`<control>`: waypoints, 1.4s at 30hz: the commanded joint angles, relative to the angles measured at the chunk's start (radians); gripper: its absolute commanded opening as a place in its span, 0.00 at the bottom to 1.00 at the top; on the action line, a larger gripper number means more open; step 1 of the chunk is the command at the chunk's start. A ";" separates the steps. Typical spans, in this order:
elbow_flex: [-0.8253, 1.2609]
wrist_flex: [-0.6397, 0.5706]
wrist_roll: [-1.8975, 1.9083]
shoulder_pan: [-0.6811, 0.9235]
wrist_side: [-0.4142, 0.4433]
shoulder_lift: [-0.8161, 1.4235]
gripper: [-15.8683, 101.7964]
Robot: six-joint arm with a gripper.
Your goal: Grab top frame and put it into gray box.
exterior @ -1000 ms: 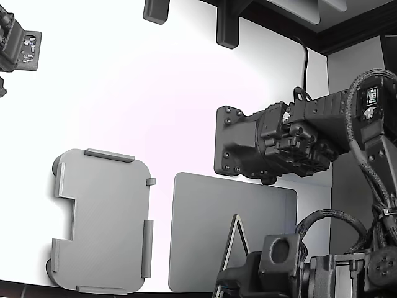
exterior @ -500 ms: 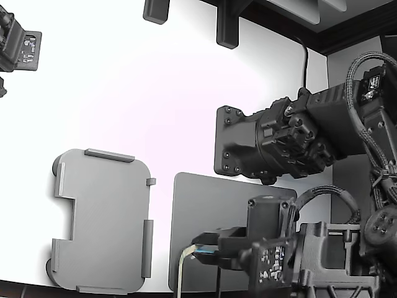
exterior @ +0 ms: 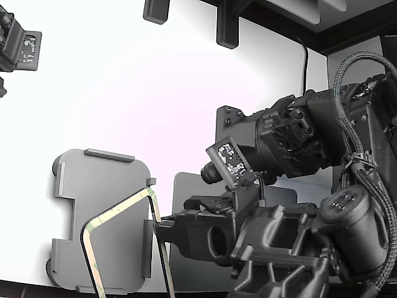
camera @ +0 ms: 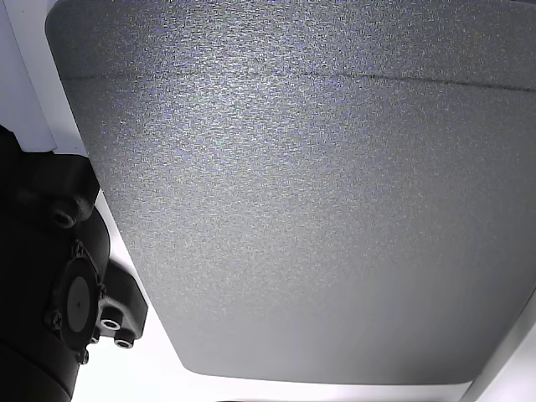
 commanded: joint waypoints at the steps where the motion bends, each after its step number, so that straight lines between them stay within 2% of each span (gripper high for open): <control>1: -0.035 0.012 0.206 -0.052 -0.020 -0.002 0.03; 12: -0.015 0.012 0.278 -0.166 -0.181 -0.064 0.03; 25: 0.048 0.012 0.284 -0.192 -0.293 -0.091 0.03; 32: 0.086 0.012 0.278 -0.212 -0.337 -0.074 0.03; 42: 0.101 0.012 0.245 -0.235 -0.354 -0.083 0.03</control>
